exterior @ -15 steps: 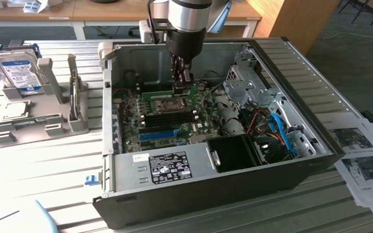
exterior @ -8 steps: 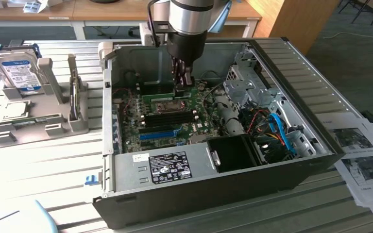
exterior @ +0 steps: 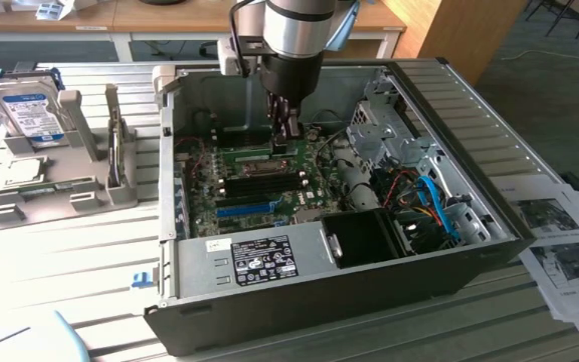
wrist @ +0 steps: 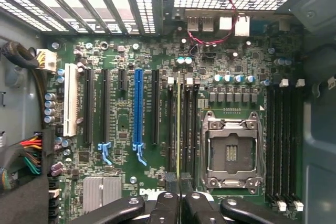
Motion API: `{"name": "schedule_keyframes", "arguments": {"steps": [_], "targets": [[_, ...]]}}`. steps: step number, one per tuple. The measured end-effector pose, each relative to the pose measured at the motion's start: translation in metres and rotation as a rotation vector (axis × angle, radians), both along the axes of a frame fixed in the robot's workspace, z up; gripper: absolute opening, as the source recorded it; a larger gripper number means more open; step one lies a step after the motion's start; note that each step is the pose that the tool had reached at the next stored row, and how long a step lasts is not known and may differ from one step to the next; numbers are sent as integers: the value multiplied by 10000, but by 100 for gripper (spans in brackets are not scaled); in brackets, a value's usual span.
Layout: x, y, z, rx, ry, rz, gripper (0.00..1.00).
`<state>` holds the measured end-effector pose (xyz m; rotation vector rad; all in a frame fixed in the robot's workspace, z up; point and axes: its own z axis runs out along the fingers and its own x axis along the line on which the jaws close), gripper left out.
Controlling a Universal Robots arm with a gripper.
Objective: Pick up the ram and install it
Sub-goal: 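Insert the ram into the slot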
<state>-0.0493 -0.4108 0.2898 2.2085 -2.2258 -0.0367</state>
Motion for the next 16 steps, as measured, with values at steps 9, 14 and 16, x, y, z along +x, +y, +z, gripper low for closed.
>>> {"name": "schedule_keyframes", "arguments": {"steps": [9, 14, 16], "targets": [[0, -33, 0, 0, 0, 0, 11], [0, -33, -24, -1, 0, 0, 11], [0, -34, -41, -1, 0, 0, 11]]}}
